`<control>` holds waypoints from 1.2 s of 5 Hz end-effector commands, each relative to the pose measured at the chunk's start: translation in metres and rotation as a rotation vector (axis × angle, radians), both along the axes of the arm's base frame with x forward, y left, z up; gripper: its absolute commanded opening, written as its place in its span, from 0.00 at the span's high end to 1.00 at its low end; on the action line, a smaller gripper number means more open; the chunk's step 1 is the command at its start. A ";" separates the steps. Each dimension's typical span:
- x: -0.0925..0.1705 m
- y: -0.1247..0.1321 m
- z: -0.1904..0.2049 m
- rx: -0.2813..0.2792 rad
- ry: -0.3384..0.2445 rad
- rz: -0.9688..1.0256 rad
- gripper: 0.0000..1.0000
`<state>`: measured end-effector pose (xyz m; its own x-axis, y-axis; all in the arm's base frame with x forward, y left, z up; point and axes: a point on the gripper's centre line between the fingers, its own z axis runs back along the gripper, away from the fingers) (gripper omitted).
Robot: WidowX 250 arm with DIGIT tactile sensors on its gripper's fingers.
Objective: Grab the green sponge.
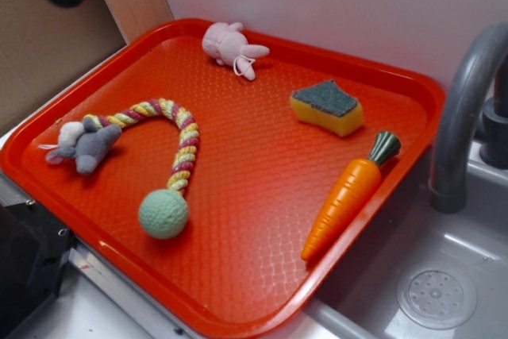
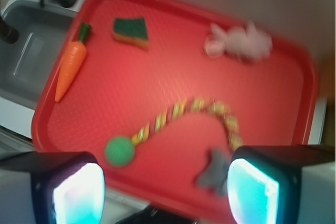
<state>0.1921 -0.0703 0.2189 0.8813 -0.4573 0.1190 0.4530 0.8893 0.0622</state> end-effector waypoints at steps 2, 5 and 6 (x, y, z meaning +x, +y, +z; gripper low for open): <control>0.084 -0.068 -0.047 0.147 -0.051 -0.392 0.00; 0.107 -0.085 -0.143 0.185 0.120 -0.710 0.00; 0.101 -0.081 -0.158 0.191 0.177 -0.774 0.00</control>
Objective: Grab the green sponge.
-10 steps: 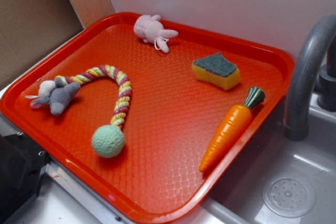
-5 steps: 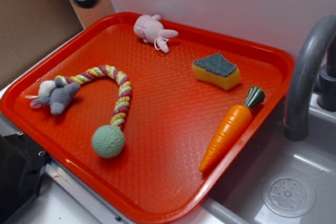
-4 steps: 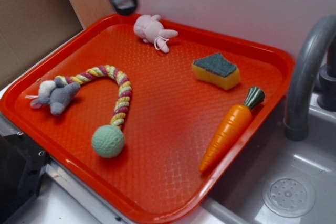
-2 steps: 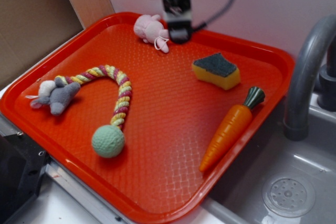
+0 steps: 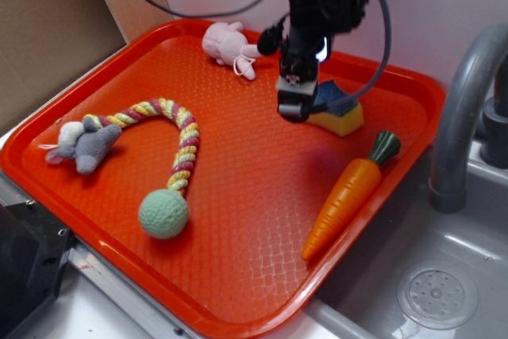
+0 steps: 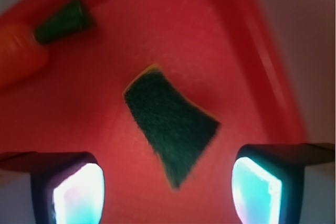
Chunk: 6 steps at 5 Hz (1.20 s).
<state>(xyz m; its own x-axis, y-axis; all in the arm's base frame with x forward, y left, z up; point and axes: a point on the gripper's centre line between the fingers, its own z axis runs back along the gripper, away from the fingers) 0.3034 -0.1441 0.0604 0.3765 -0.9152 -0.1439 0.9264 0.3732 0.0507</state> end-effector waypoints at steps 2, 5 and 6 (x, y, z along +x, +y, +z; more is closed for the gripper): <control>-0.011 -0.009 -0.031 -0.014 0.068 -0.076 1.00; -0.015 -0.008 -0.014 -0.247 -0.107 0.340 1.00; -0.015 -0.009 -0.015 -0.258 -0.114 0.362 1.00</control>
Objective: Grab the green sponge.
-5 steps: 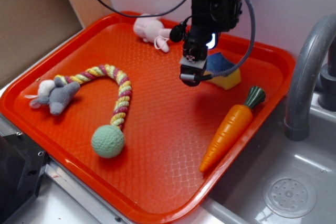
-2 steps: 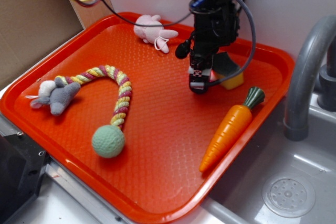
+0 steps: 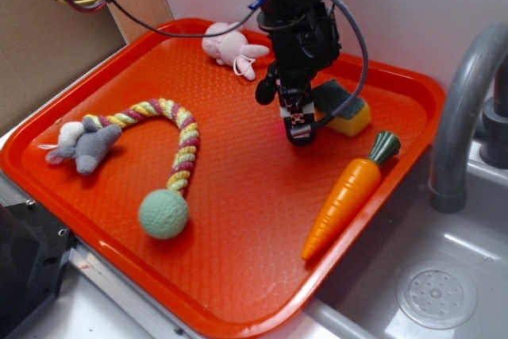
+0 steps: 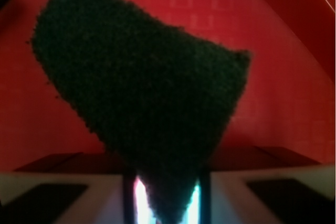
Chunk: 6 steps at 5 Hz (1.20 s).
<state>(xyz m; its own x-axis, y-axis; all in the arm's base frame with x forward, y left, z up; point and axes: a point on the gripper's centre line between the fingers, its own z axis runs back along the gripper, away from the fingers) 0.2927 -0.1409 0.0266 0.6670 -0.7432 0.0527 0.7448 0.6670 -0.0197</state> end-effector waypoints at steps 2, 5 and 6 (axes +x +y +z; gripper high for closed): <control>-0.015 0.006 0.074 -0.081 -0.111 0.456 1.00; -0.076 0.047 0.149 0.190 0.072 1.187 1.00; -0.085 0.052 0.177 0.133 0.126 1.425 1.00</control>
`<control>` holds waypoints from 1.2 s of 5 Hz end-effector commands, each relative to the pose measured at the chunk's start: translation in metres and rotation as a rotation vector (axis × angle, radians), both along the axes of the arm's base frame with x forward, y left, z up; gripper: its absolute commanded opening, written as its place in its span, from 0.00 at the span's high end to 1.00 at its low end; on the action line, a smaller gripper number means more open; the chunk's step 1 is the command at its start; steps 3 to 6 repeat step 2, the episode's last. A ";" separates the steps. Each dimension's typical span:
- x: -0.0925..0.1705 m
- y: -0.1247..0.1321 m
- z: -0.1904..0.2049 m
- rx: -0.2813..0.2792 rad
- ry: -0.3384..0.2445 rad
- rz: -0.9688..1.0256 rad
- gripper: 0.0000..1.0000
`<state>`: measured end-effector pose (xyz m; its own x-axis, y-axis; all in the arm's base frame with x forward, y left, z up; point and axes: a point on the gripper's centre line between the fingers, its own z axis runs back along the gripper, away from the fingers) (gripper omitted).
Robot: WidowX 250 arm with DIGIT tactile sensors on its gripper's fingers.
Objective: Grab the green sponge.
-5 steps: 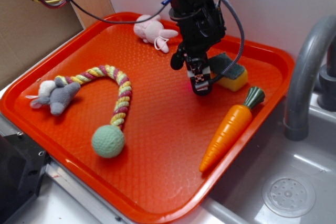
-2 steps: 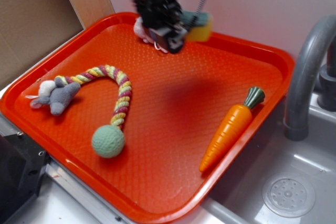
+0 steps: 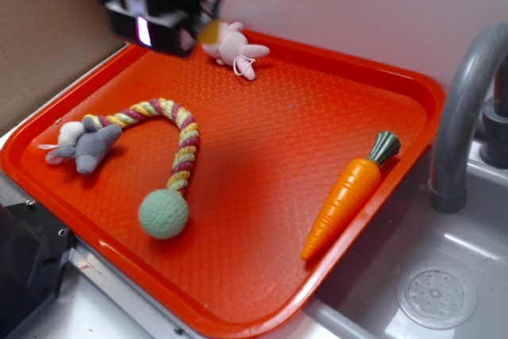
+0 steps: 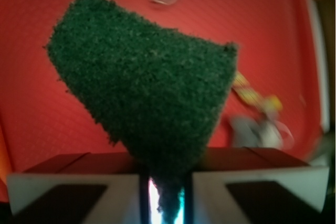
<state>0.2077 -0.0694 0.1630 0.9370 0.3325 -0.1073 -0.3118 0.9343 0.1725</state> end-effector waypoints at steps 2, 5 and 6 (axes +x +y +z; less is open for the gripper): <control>-0.011 -0.028 0.074 -0.195 -0.124 0.141 1.00; -0.011 -0.028 0.074 -0.195 -0.124 0.141 1.00; -0.011 -0.028 0.074 -0.195 -0.124 0.141 1.00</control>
